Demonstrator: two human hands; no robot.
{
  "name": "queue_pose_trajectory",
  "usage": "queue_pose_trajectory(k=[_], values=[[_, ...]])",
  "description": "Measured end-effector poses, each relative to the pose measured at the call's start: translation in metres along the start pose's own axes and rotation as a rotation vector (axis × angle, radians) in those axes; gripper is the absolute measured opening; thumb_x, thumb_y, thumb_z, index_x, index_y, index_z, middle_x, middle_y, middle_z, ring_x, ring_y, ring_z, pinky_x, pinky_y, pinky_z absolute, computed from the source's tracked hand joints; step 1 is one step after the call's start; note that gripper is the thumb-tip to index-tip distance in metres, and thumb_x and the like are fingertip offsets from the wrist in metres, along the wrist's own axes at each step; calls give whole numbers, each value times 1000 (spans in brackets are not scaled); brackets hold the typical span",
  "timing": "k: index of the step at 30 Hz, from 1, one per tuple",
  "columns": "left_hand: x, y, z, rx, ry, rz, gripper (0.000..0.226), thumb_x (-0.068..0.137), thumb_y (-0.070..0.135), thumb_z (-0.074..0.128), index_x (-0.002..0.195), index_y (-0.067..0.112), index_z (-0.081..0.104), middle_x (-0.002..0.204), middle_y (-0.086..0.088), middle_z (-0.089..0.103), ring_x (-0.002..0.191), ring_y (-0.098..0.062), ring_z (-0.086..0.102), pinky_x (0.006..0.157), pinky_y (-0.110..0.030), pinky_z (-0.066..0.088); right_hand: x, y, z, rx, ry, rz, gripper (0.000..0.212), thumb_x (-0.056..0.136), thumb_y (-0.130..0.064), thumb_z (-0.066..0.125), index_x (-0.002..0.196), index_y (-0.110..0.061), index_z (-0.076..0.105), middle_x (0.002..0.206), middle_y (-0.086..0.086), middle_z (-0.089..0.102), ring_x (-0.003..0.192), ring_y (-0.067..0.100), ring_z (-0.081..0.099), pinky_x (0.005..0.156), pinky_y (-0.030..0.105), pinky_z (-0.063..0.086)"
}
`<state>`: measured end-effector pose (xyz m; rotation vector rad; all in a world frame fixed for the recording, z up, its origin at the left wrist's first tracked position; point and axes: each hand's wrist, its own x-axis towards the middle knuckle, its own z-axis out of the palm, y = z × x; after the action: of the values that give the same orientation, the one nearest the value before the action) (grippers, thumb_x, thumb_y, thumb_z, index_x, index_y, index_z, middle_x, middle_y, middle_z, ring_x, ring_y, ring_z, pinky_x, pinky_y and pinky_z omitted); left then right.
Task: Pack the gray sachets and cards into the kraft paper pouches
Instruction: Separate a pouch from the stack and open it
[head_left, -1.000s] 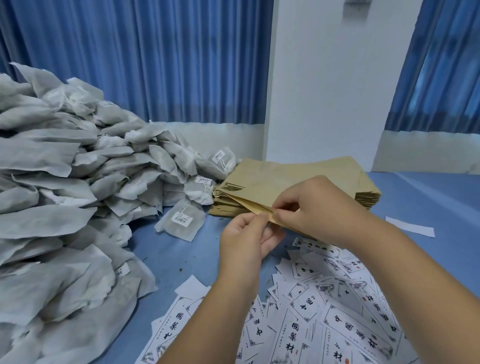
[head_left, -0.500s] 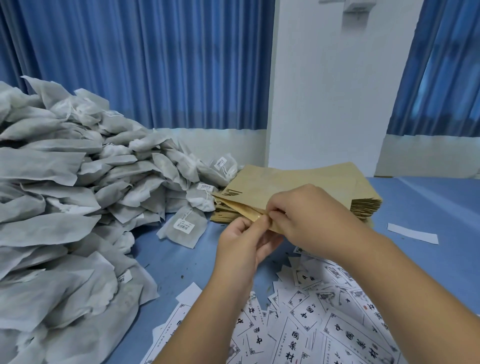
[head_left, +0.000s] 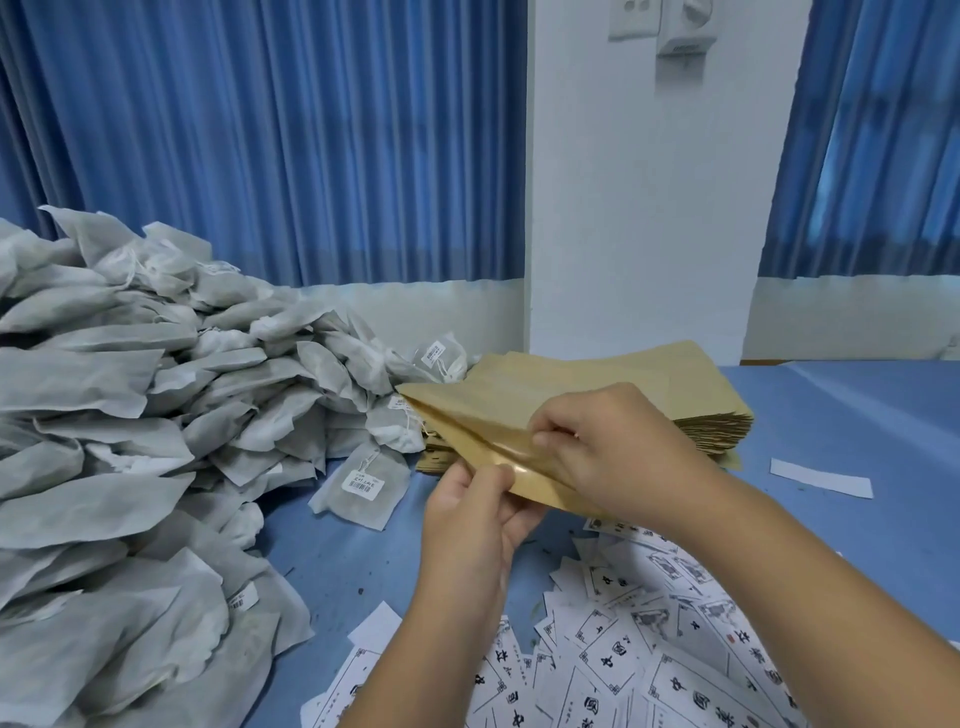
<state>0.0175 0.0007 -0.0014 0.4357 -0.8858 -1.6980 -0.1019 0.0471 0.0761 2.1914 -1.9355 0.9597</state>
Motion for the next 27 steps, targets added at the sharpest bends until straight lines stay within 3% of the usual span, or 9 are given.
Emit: queue_pose_trajectory(k=[3,7,11,14,17,19,23,25,27], values=[[-2,-2,3,10,8,1,22,88,-8,46,88,5,64,77,-13,70,74,-20,71,65,-32,59,2,3,-9,62,51,56,13,89,-18,62,80,-22,71,75,-6,67,73,11,59,68,25,47],[-5,-4,7,70,73,-12,31,80,-4,49,107,8,60,92,-19,71,82,-33,72,71,-45,58,-2,-11,-6,-130,-62,-33,15,88,-23,57,86,-23,72,81,-3,69,78,16,60,71,30,49],[-4,3,5,106,168,-101,12,86,1,47,96,3,53,69,-13,65,59,-27,67,55,-39,56,-4,-29,8,-411,-125,-207,18,91,-25,45,81,-22,59,80,2,62,78,26,57,70,35,49],[-3,10,3,163,147,-146,12,92,8,52,97,11,62,75,-13,69,65,-29,69,56,-41,56,-4,-34,12,-493,-137,-223,17,90,-21,44,73,-21,45,70,-1,45,72,26,50,64,33,44],[-3,12,3,343,71,-135,29,90,9,51,74,23,70,73,-12,70,64,-28,69,59,-41,57,-5,-33,11,-496,-118,-194,15,90,-22,44,78,-20,52,75,-1,50,77,26,53,67,33,46],[-2,12,2,353,84,-94,32,88,2,44,78,20,68,67,-11,69,58,-24,68,54,-40,56,-7,-34,13,-471,-108,-178,17,89,-25,45,92,-23,61,88,-2,58,83,26,57,69,34,47],[2,11,0,278,144,-15,32,84,-5,37,101,11,58,65,-6,66,53,-16,64,48,-32,51,-9,-37,19,-475,-160,-148,15,87,-29,48,101,-27,52,87,-4,39,69,24,42,48,29,23],[1,10,-2,283,157,1,29,84,-3,39,100,12,58,61,-4,64,49,-15,61,47,-30,50,-8,-35,21,-493,-171,-137,8,85,-22,47,89,-27,43,76,-5,32,65,24,37,46,29,15],[0,10,0,308,177,-25,21,87,1,43,94,12,59,60,-4,64,47,-14,61,47,-29,50,-7,-33,22,-520,-165,-147,15,82,-14,47,83,-26,38,69,-5,27,61,23,34,46,30,14]])
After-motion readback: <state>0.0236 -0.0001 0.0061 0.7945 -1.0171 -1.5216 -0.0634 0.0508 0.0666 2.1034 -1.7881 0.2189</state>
